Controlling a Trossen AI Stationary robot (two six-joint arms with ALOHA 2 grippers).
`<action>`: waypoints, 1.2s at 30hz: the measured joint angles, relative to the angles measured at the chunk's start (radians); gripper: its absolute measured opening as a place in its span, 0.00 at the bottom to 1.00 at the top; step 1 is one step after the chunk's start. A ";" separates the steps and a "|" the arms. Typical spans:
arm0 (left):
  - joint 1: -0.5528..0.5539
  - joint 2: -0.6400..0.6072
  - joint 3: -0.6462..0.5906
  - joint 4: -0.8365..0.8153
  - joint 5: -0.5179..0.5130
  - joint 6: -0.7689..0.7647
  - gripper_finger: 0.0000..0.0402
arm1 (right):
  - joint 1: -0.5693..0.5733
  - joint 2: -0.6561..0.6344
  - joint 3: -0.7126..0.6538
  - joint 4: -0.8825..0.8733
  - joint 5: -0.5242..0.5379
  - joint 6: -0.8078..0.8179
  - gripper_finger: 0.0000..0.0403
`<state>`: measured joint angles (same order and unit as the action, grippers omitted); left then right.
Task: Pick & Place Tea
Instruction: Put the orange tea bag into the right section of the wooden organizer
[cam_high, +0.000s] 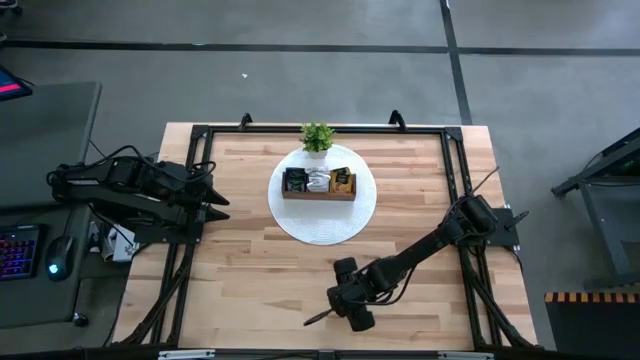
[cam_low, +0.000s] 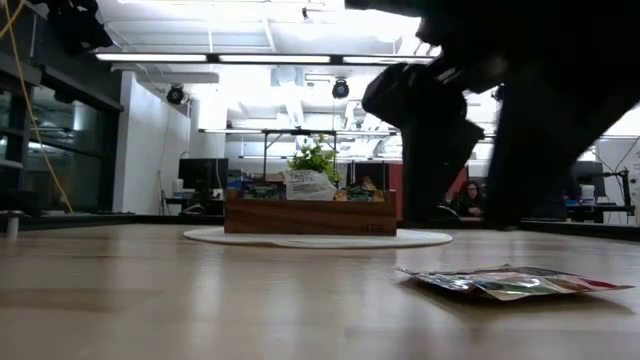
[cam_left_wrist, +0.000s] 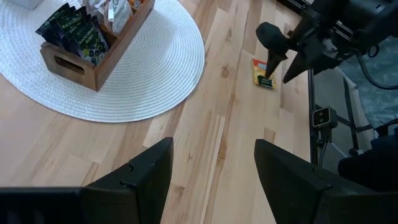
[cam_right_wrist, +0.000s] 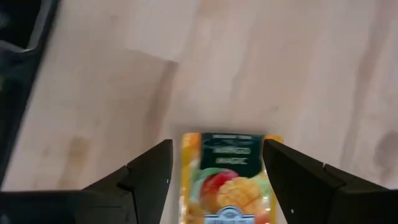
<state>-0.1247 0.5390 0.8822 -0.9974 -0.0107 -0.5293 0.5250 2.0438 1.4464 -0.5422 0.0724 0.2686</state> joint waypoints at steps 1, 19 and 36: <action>0.000 0.000 0.000 0.000 0.000 0.000 0.55 | 0.001 -0.001 0.000 0.001 -0.014 -0.020 0.61; 0.000 0.000 0.000 0.000 0.000 0.000 0.55 | 0.000 -0.002 0.000 -0.023 0.017 0.182 0.61; 0.000 0.000 0.000 0.000 0.000 0.000 0.55 | 0.000 -0.002 0.000 -0.017 -0.019 0.304 0.76</action>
<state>-0.1249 0.5389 0.8822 -0.9974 -0.0108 -0.5293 0.5253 2.0418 1.4460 -0.5596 0.0532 0.5728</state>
